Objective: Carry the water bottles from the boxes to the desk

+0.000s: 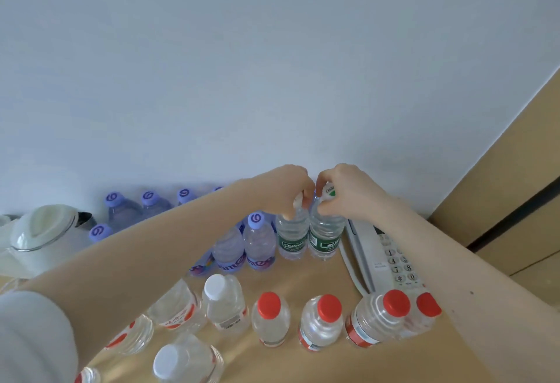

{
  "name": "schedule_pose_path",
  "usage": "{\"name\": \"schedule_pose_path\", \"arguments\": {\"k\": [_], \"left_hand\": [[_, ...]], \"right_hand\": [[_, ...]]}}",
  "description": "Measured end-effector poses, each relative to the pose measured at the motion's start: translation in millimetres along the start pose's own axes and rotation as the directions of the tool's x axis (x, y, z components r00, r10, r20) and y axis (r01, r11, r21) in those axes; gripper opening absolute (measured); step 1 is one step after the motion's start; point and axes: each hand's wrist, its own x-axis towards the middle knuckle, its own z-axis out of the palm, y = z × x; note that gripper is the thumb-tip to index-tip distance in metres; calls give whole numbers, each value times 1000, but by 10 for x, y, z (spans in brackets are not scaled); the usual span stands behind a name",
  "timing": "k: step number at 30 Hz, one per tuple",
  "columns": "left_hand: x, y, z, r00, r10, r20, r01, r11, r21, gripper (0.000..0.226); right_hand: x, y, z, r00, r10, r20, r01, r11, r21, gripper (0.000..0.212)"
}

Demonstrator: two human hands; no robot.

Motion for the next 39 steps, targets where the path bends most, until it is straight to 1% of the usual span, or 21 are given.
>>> {"name": "schedule_pose_path", "arguments": {"k": [4,6,10,12,14,18,21,23,25,26,28,31,32,34,36,38,39], "left_hand": [[156,-152,175,999,7,51,-7,1000,1,25],[223,-188,253,997,3,71,-3,1000,6,25],[321,-213,370,992,15,124,-26,996,88,22],[352,-226,409,992,22,125,-35,995,99,19],[372,-246,432,993,23,113,-33,995,89,18],[382,-239,465,994,31,107,-36,998,43,25],[370,-239,489,990,52,129,-54,998,15,27],[348,-264,481,988,47,144,-43,998,-35,30],[324,-291,447,989,42,138,-31,996,-79,26],[312,-294,420,990,37,136,-27,997,-75,23],[306,-282,385,994,7,112,-2,999,-50,16],[311,-213,393,993,-107,52,112,990,-84,10],[323,-193,413,989,-149,26,150,986,-71,9],[346,-164,453,982,-185,-30,184,983,-9,17],[342,-134,452,990,-136,-47,137,990,19,21],[323,-114,409,999,-42,2,42,999,30,22],[314,-111,381,999,-18,42,16,999,49,24]], "right_hand": [[122,90,150,997,-20,74,22,999,-29,31],[158,116,216,994,-23,104,27,999,-40,31],[206,177,330,986,-20,168,28,999,-46,29],[233,201,353,985,-16,172,23,999,-40,29],[257,214,356,987,-14,163,19,999,-31,31],[265,225,318,988,-4,156,13,998,-57,32],[247,217,266,982,19,185,1,994,-108,31],[227,216,255,980,19,200,6,992,-122,32],[204,223,253,981,10,196,14,992,-124,32],[193,227,250,982,7,187,16,993,-120,32],[191,232,246,986,2,165,16,994,-109,30],[198,244,262,990,3,143,11,995,-97,28],[200,247,273,991,1,133,12,996,-93,27],[212,246,297,993,0,118,11,996,-89,26],[227,239,320,993,10,119,1,996,-95,26],[244,250,336,993,24,118,-13,996,-89,24],[249,258,345,993,27,115,-18,997,-81,25]]}}
